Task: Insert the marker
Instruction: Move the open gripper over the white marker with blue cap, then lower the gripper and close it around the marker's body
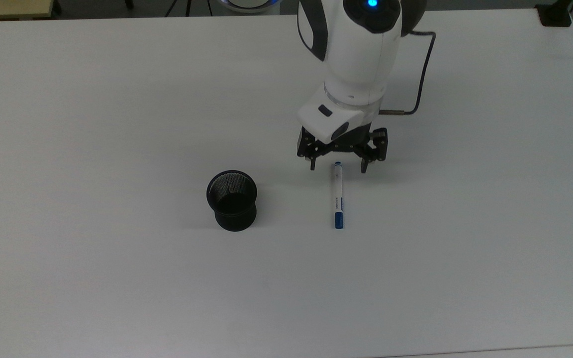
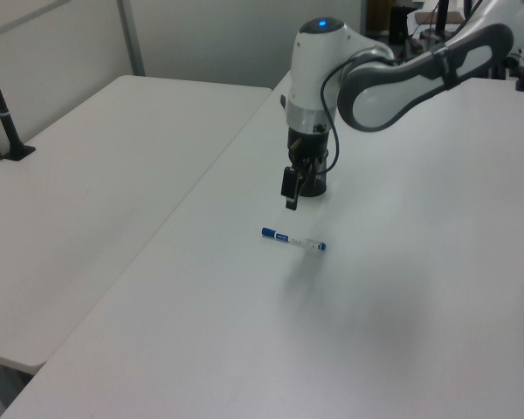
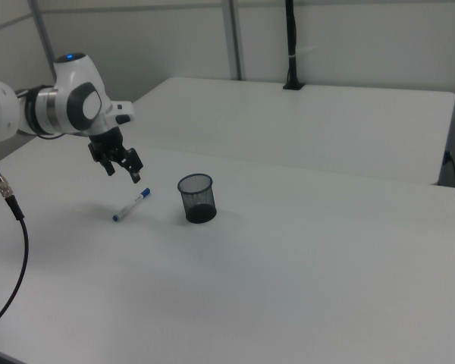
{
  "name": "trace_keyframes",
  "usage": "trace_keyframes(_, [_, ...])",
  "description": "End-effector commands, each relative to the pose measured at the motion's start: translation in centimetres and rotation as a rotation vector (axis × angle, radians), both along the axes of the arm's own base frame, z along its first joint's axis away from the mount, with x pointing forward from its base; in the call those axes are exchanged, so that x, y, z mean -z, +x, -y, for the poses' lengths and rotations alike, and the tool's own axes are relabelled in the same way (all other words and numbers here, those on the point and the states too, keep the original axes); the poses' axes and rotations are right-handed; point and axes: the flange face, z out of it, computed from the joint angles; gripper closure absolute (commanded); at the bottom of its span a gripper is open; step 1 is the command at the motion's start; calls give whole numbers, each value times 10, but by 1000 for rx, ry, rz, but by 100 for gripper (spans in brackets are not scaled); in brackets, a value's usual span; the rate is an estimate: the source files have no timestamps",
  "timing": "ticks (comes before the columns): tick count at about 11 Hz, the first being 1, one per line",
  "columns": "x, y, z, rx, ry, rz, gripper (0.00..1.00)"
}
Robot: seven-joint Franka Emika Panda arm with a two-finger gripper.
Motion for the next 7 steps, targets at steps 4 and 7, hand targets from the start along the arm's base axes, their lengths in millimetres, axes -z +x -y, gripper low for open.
trace_keyframes(4, [67, 17, -20, -27, -77, 70, 18])
trace_keyframes(7, [81, 14, -28, -38, -83, 59, 36])
